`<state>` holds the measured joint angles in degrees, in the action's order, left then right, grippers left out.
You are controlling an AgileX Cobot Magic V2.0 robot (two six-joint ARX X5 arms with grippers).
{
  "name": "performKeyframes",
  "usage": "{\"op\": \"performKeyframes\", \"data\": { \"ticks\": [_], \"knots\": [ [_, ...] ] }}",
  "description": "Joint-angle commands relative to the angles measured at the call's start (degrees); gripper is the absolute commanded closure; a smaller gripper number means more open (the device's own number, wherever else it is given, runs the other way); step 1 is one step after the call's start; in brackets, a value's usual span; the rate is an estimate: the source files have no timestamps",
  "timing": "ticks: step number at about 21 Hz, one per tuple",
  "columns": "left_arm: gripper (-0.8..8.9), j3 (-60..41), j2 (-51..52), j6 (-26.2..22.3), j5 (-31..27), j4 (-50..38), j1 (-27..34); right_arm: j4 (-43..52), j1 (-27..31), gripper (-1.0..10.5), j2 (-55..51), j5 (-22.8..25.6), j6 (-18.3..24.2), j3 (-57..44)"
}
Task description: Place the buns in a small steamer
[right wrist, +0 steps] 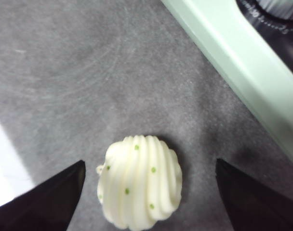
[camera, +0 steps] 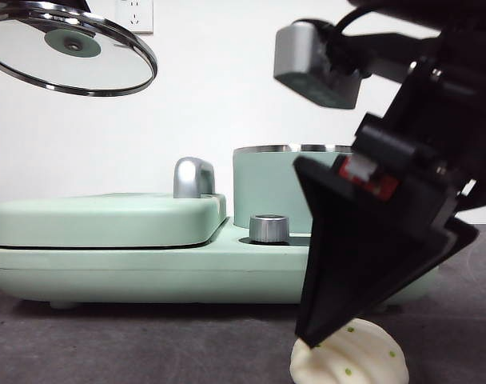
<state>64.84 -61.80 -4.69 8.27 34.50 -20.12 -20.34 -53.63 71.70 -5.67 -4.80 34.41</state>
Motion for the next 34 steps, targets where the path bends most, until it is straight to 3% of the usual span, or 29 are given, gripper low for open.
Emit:
{"op": "performKeyframes", "data": {
  "ticks": [1, 6, 11, 16, 22, 25, 34],
  "knots": [
    [8.03, 0.87, -0.04, 0.48, 0.11, -1.75, -0.15, 0.77, -0.68, 5.2, 2.4, 0.11, -0.79, 0.39],
    [8.03, 0.87, -0.04, 0.48, 0.11, -1.99, -0.15, 1.53, -0.7, 5.2, 5.29, -0.33, -0.85, 0.39],
    [8.03, 0.87, -0.04, 0.46, 0.11, -1.97, -0.15, 1.9, -1.09, 6.9, 7.15, -0.76, -1.49, 0.39],
    [8.03, 0.87, -0.04, 0.46, 0.11, -1.97, -0.15, -3.06, -1.14, 7.2, 3.72, -3.5, -6.49, 2.78],
    [8.03, 0.87, -0.04, 0.46, 0.11, -2.45, -0.15, -22.71, -0.37, 7.2, -4.24, -2.93, -8.76, 16.87],
    [8.03, 0.87, -0.04, 0.46, 0.11, -2.45, -0.15, -30.27, 0.92, 7.2, -4.72, 0.26, -9.77, 26.62],
    [8.03, 0.87, -0.04, 1.11, 0.11, -2.38, -0.2, -30.29, 11.74, 7.2, 1.77, 1.55, -5.73, 40.92]
  ]
}}
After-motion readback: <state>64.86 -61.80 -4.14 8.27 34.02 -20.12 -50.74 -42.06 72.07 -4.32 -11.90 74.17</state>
